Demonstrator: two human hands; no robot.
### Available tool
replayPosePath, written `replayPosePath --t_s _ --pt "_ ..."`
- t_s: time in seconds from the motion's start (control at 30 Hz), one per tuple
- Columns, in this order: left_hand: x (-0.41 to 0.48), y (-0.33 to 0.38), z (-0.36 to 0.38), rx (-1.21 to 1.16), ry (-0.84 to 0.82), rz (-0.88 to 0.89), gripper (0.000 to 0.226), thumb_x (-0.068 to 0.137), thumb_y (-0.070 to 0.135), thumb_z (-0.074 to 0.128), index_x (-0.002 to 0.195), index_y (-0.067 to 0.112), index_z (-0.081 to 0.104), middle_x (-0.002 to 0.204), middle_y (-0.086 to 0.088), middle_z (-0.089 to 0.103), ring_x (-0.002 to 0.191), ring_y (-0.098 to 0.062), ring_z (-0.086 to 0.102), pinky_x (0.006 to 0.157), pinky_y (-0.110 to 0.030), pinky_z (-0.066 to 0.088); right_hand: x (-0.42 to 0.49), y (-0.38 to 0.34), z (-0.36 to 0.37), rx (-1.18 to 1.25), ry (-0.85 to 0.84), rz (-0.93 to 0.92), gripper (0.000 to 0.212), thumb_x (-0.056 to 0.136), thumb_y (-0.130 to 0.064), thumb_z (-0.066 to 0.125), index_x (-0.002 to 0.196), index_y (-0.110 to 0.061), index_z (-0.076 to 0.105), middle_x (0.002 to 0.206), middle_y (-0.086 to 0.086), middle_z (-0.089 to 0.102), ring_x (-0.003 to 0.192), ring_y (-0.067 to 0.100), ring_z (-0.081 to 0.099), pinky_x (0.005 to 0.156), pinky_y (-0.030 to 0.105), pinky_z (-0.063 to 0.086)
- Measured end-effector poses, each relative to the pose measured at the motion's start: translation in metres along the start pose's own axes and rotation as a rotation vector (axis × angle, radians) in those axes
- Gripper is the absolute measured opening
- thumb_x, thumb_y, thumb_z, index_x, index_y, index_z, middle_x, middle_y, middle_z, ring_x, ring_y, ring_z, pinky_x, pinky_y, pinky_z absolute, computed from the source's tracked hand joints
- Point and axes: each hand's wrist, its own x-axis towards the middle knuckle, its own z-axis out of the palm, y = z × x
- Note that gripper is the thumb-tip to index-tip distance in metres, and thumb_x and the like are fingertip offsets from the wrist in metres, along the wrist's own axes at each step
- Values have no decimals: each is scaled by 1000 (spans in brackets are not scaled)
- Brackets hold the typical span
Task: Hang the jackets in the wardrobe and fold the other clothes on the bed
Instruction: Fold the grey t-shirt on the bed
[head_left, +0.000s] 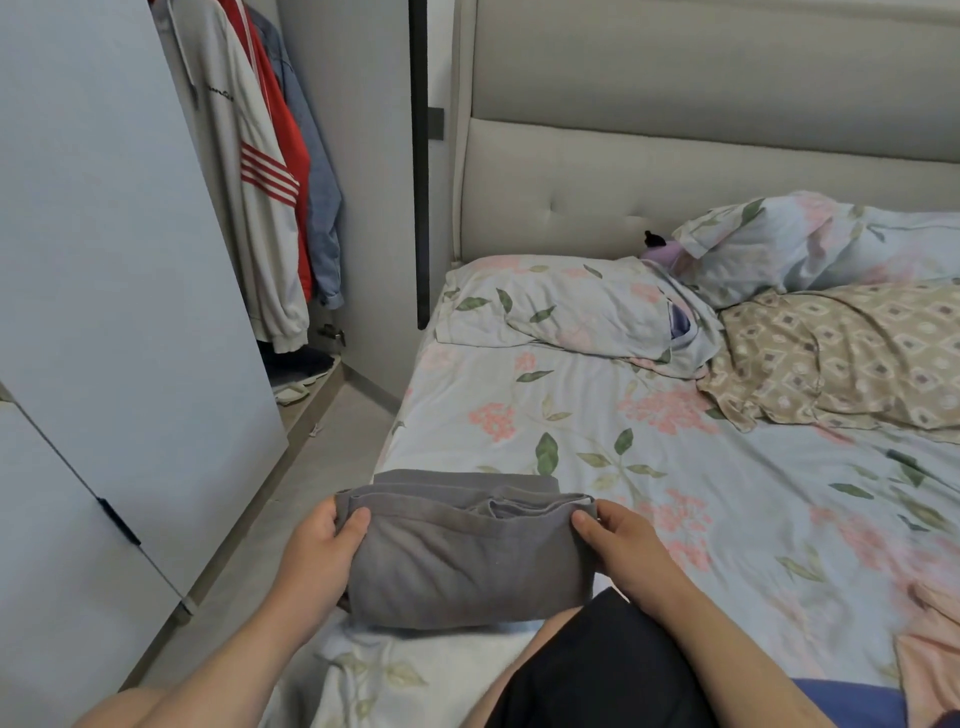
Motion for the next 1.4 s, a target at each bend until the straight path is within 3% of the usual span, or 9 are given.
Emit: replayPosePath --t_s 0.13,0.37,0.6,0.8,0.9,1.07,1.2,1.3,1.4 --pt "23 -14 12 -26 -25 -82 16 98 24 56 92 22 70 85 8 75 85 -14 69 71 -32 50 21 6 9 -197 23 47 34 101 -34 49 74 -13 52 71 1 56 63 12 50 63 29 43" --pt "66 -27 28 -10 -32 -164 19 98 21 57 90 12 71 89 -10 74 88 -30 69 83 -43 53 59 22 22 -251 55 156 43 103 -40 38 74 -10 50 76 7 57 67 19 51 61 30 38" --pt "98 -38 43 205 36 -73 23 94 23 60 85 5 71 83 -11 72 81 -28 66 75 -40 50 101 32 32 -427 181 121 49 105 -38 35 67 -11 51 75 8 59 70 20 54 58 30 36" --pt "111 -50 51 343 60 -59 25 94 24 61 72 12 63 68 2 61 64 -12 53 53 -22 33 116 47 38 -551 168 138 52 106 -38 32 62 -13 44 67 5 53 62 17 49 54 29 32" --pt "115 -53 54 337 52 -101 28 94 24 62 73 6 64 68 -3 62 65 -20 55 54 -22 35 120 48 38 -560 139 161 54 105 -40 32 63 -10 49 67 6 55 62 18 51 54 29 34" --pt "107 -45 44 121 58 -210 38 94 34 61 67 6 59 68 -12 62 64 -23 55 60 -33 38 108 50 27 -270 133 270 65 102 -52 33 78 2 61 76 17 62 68 23 55 60 31 42" --pt "80 -34 19 -234 -18 -558 35 98 45 50 82 14 50 47 -4 53 33 -15 45 38 -19 38 83 53 11 224 85 469 59 101 -53 40 95 -2 68 76 10 74 71 29 70 60 35 56" --pt "54 -29 5 -257 -120 -714 33 97 43 48 83 13 51 50 -8 60 39 -19 54 36 -19 44 63 59 4 366 0 502 51 99 -48 50 97 0 67 65 7 67 58 22 64 53 31 53" --pt "35 -28 -2 -296 -214 -778 16 92 27 51 85 13 54 55 -7 55 37 -15 49 34 -12 32 52 59 0 373 -52 520 38 97 -39 57 87 -3 65 60 4 63 51 17 60 47 26 48"
